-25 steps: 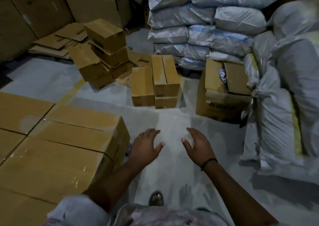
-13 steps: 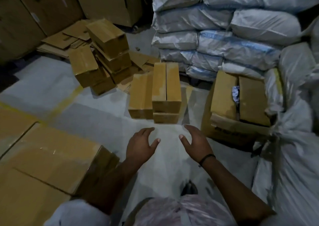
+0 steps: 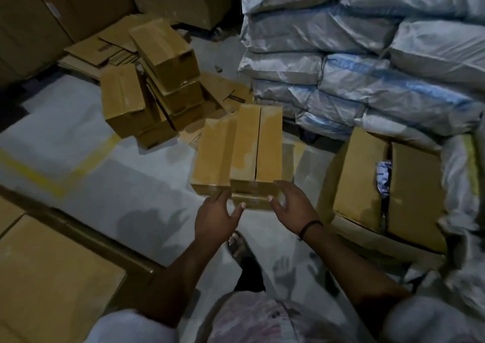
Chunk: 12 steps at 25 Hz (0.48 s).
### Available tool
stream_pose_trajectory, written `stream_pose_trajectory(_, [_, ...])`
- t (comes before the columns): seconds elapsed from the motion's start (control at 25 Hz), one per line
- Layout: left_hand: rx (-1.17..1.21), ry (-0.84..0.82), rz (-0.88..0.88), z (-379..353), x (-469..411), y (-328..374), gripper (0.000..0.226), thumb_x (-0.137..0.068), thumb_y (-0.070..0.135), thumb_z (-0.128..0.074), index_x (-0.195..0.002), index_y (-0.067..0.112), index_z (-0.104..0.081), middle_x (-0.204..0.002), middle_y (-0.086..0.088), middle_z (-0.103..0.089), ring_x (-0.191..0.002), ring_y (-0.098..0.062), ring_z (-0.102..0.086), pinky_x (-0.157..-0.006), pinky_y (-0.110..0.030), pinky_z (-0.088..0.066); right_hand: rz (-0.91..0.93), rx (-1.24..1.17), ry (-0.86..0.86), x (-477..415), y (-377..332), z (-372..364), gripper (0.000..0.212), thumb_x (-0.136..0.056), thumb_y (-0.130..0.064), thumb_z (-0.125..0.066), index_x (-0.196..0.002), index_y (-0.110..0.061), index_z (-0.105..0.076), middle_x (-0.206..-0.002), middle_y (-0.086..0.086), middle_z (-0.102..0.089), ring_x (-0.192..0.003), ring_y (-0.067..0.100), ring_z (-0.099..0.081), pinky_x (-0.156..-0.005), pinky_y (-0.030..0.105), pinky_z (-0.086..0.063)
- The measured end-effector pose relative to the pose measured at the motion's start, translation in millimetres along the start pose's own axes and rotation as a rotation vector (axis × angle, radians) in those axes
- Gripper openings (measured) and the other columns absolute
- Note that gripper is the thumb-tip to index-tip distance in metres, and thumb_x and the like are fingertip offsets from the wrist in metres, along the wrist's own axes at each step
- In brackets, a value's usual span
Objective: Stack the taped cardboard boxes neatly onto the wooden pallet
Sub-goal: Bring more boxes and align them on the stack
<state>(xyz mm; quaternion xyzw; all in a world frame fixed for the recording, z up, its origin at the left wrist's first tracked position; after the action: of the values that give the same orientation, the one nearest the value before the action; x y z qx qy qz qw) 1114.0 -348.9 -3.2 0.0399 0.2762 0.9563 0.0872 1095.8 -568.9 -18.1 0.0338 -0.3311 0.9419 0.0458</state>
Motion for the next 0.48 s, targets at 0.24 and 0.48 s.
stream_pose_trajectory(0.24, [0.034, -0.136, 0.026, -23.5, -148.3, -25.8, 0.057, -0.095, 0.058, -0.058, -0.143, 0.028, -0.055, -0.142, 0.001, -0.06, -0.124, -0.025, -0.059, -0.096, -0.04, -0.053, -0.119, -0.028, -0.044, -130.6, 32.5, -2.5, 0.052, -0.099, -0.042, -0.058, -0.143, -0.017, -0.051, -0.145, 0.007, -0.052, -0.13, 0.027, -0.05, -0.108, 0.039, -0.042])
stream_pose_trajectory(0.48, [-0.013, -0.22, 0.112, -51.2, -269.3, -54.0, 0.055, -0.096, 0.054, -0.059, -0.144, 0.028, -0.054, -0.142, 0.0, -0.059, -0.121, -0.025, -0.06, -0.095, -0.036, -0.052, -0.219, -0.011, -0.103, -241.7, 67.3, -24.7, 0.054, -0.099, -0.045, -0.056, -0.144, -0.016, -0.05, -0.147, 0.007, -0.051, -0.135, 0.027, -0.046, -0.111, 0.042, -0.04])
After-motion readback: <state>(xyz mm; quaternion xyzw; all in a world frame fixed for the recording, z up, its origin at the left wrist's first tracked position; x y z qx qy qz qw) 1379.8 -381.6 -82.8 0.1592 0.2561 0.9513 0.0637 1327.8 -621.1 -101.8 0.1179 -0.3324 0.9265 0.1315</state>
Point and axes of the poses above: each hand's wrist, its own x-axis away from the middle knuckle, its own z-axis out of the back of the hand, y = z × x, the point moved 6 cm from there along -x, towards the middle knuckle
